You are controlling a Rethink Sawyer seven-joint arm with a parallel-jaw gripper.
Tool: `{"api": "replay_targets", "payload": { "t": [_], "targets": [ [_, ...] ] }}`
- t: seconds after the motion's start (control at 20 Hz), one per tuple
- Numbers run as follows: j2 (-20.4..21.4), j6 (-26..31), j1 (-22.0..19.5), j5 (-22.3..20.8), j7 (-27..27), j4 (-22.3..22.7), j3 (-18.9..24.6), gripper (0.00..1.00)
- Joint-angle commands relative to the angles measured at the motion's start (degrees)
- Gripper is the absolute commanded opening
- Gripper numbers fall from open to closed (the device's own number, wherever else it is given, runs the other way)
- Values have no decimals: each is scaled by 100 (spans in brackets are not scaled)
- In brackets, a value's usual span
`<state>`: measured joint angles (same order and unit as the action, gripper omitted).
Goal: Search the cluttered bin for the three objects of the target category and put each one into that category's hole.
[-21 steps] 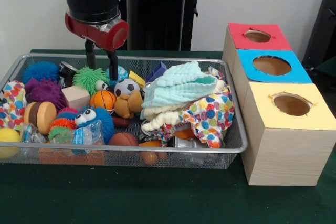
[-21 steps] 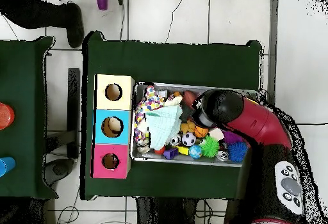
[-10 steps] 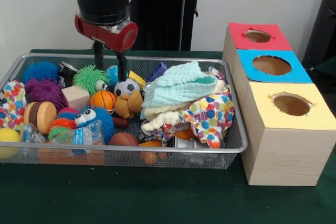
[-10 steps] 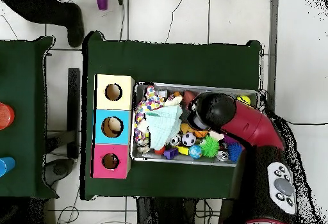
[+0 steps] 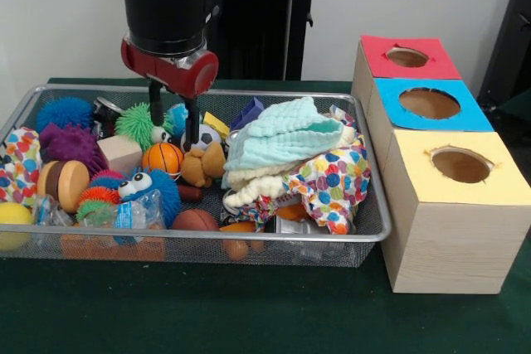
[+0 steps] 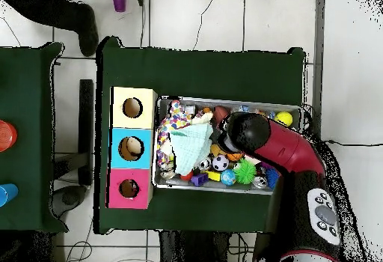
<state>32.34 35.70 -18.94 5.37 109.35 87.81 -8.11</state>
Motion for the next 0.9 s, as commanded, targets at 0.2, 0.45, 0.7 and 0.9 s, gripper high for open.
{"api": "replay_targets", "payload": {
  "t": [0.2,0.45,0.7,0.9],
  "targets": [
    [-324,-597,-66,257,733,680,780,100],
    [-174,-612,20,306,871,882,733,100],
    [-149,-671,41,351,892,981,752,100],
    [-349,-980,-20,279,819,940,781,100]
  ]
}}
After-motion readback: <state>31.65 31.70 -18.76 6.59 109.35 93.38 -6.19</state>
